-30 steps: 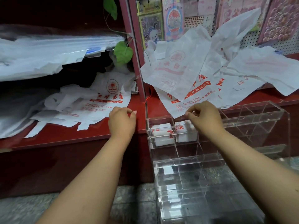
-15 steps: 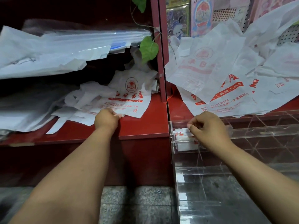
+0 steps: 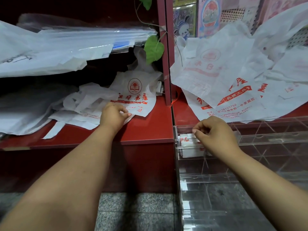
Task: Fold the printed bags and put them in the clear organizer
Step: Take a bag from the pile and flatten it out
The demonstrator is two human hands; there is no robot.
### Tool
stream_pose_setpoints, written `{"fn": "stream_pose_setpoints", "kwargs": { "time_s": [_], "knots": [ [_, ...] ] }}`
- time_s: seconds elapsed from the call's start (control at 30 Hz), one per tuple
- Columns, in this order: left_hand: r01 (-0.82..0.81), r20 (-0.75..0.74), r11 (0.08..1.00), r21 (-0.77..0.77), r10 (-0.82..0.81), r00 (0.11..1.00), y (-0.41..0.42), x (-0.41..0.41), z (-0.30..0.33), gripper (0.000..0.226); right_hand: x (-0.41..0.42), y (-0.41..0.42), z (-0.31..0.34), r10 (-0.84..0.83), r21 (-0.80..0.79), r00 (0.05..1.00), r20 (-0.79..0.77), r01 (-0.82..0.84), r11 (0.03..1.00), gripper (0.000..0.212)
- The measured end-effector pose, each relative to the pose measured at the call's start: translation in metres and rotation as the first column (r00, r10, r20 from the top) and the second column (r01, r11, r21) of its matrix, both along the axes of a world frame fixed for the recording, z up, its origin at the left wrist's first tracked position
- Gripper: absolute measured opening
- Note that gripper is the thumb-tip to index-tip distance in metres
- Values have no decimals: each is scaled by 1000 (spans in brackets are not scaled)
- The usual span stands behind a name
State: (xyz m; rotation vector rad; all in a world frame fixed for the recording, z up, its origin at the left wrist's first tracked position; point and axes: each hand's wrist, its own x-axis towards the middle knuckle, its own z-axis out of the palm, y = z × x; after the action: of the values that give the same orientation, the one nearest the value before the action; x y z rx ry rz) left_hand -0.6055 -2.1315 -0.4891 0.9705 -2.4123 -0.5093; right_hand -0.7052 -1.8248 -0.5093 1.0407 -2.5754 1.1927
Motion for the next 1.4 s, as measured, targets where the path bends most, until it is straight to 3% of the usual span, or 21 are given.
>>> {"fn": "stream_pose_setpoints", "kwargs": {
  "time_s": [0.07, 0.23, 0.33, 0.4, 0.5, 0.6, 0.73, 0.77, 0.83, 0.93, 1.03, 1.1, 1.17, 1.2, 1.3, 1.4],
  "knots": [
    [40, -53, 999, 32, -38, 998, 2, -3, 0, 16, 0, 0, 0, -2, 4, 1000, 9, 2, 1000, 24],
    [140, -116, 969, 204, -118, 986, 17, -8, 18, 28, 4, -1, 4, -24, -38, 998, 61, 26, 999, 19],
    [232, -226, 921, 313, -165, 960, 51, -11, 45, 30, 13, 0, 14, -2, -130, 992, 124, 18, 991, 19],
    [331, -305, 814, 477, -200, 931, 87, -12, 59, 30, 18, 1, 21, 39, -197, 975, 217, 5, 980, 21],
    [480, -430, 556, 678, -229, 873, 141, -12, 60, 32, 27, 3, 35, 156, -379, 866, 475, 42, 924, 34],
    [507, -409, 542, 670, -300, 862, 176, -12, 46, 29, 37, 9, 45, 307, -493, 653, 693, 118, 862, 41],
    [440, -298, 597, 670, -327, 897, 192, -20, 30, 32, 45, 20, 35, 314, -457, 565, 763, 129, 880, 47],
    [416, -274, 573, 706, -320, 907, 194, -21, 30, 34, 46, 22, 31, 311, -452, 548, 777, 141, 881, 48],
    [399, -303, 426, 812, -278, 912, 195, -22, 34, 53, 46, 24, 25, 311, -458, 523, 794, 176, 871, 46],
    [403, -342, 293, 867, -238, 909, 186, -13, 42, 76, 45, 19, 20, 229, -409, 568, 791, 212, 888, 34],
    [374, -295, 359, 855, -257, 920, 172, 0, 42, 72, 45, 10, 16, 129, -344, 606, 785, 253, 904, 17],
    [307, -219, 559, 770, -220, 951, 159, 6, 40, 59, 42, 9, 16, 122, -333, 564, 817, 289, 898, 11],
    [208, -183, 797, 567, -124, 975, 140, 11, 38, 43, 34, 17, 22, 103, -298, 520, 848, 307, 904, 18],
    [179, -208, 868, 463, -90, 974, 128, 16, 36, 36, 29, 25, 25, 79, -268, 520, 851, 299, 916, 20],
    [70, -122, 953, 295, -35, 992, 105, 30, 26, 30, 11, 54, 33, 21, -198, 503, 864, 301, 933, 20],
    [0, 39, 942, 336, -14, 999, 105, 33, 13, 53, 1, 76, 31, -24, -160, 479, 878, 340, 927, 19]
  ]
}}
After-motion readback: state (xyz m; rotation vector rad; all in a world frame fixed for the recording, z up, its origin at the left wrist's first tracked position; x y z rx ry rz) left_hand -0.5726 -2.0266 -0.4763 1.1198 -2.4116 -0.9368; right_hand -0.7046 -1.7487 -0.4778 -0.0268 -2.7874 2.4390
